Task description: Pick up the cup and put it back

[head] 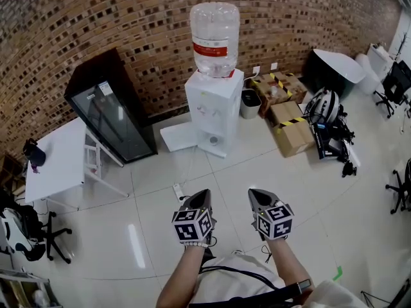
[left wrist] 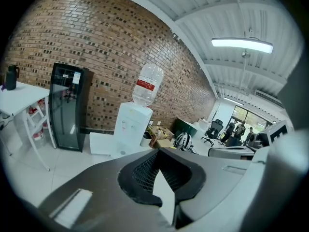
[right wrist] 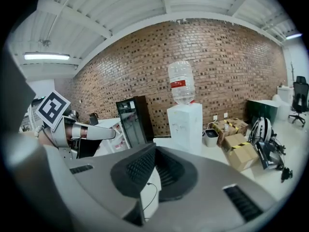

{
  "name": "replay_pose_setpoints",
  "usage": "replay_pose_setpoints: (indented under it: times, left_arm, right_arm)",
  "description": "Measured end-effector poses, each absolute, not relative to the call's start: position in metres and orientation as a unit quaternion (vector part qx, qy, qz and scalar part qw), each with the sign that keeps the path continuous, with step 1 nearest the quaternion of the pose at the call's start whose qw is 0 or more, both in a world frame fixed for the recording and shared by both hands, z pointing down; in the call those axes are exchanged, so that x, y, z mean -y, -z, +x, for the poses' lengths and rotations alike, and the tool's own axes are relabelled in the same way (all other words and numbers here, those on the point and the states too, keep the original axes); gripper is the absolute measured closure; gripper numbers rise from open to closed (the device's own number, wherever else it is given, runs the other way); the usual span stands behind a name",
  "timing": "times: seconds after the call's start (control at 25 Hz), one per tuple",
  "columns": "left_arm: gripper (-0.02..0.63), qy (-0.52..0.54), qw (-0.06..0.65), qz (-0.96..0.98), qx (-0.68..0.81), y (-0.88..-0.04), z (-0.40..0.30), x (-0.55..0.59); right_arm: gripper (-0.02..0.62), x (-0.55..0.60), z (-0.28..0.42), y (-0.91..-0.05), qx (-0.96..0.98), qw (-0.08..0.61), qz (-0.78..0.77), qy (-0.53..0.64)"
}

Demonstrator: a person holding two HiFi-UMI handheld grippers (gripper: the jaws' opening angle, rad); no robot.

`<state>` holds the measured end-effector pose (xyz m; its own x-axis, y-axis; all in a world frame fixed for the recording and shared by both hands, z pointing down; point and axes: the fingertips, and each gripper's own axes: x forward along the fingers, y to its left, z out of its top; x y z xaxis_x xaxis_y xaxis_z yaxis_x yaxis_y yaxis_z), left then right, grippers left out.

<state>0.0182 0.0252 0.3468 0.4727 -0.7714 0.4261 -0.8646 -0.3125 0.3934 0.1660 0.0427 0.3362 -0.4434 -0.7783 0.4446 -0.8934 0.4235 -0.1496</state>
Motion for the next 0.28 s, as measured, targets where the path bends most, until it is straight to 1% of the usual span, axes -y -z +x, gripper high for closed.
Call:
replay_pose_setpoints:
  times: [0.28]
  left_arm:
    - [0.606,-0.072,0.282,0.811,0.508,-0.335,0.034,-0.014]
  right_arm:
    - [0.585,-0.033,0.181,-0.322,0.831,0.147,0.508,-0.171]
